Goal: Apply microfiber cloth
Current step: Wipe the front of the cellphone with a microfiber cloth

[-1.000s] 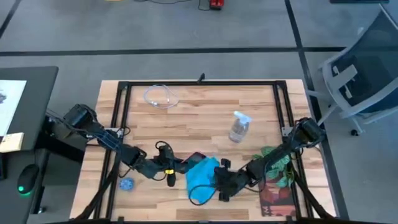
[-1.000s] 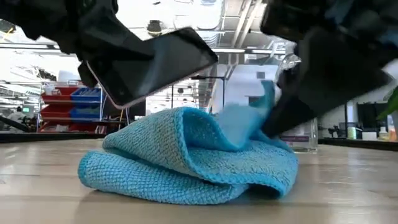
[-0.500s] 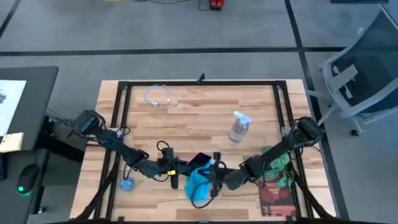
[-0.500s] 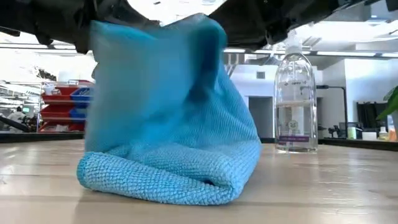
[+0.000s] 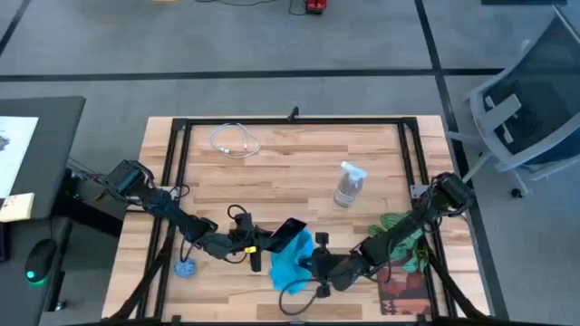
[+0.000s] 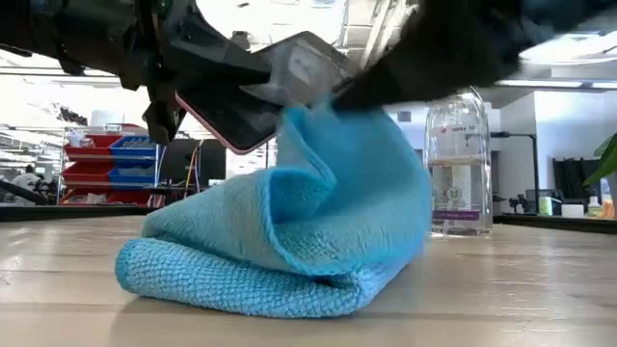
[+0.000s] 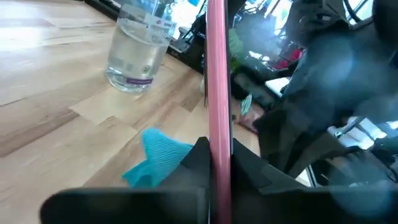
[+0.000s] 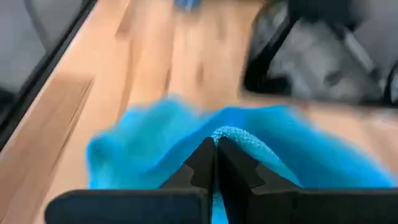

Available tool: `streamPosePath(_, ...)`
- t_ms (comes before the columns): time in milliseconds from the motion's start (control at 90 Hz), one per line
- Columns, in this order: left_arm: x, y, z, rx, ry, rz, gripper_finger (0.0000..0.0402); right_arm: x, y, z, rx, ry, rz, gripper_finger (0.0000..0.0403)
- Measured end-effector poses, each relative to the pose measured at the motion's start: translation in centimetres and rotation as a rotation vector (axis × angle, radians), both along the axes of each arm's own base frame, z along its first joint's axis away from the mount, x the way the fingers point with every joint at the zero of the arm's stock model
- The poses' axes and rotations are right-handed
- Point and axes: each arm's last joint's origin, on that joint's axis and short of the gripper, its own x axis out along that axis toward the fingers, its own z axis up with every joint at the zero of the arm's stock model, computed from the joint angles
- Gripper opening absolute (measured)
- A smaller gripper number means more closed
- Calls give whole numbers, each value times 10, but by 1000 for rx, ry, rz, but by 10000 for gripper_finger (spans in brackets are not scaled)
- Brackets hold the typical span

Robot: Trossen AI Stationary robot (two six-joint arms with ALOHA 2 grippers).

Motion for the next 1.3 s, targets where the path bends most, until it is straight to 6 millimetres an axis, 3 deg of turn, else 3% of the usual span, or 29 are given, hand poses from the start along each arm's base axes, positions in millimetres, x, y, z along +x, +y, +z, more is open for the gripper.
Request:
streamPosePath(100,0,0,-1,2,10,0,9,-6,-2,2,-1,61,12,73)
streamPosePath(267,-1,0,-3,-3,23,3,9,-16,-10,19,96,140,-27,193)
streamPosePath(422,-1,1,-4,0,33,4,9,-26,-15,1,211,302,-162,276)
streamPosePath(567,-1,0,-4,-8,37,2,10,-12,-15,-23,269,263,-198,289)
streamPosePath(689,-1,0,-4,-12,36,2,10,12,-16,-28,372,120,-158,277)
streamPosePath(778,-1,0,-5,-14,36,1,10,26,-20,-35,393,39,-129,245)
streamPosePath(844,-1,0,-4,-15,36,1,10,32,-23,-32,393,-22,-108,195)
streamPosePath(922,-1,0,-4,-19,34,1,10,38,-26,-23,374,-106,-88,109)
streamPosePath(1011,-1,0,-4,-25,31,0,10,38,-24,-13,266,-188,-82,23)
streamPosePath(1167,-1,0,-4,-34,26,0,10,41,-22,7,99,-283,-143,5)
streamPosePath(1300,1,-1,-1,-49,18,-3,10,43,-27,9,-64,-284,-233,2)
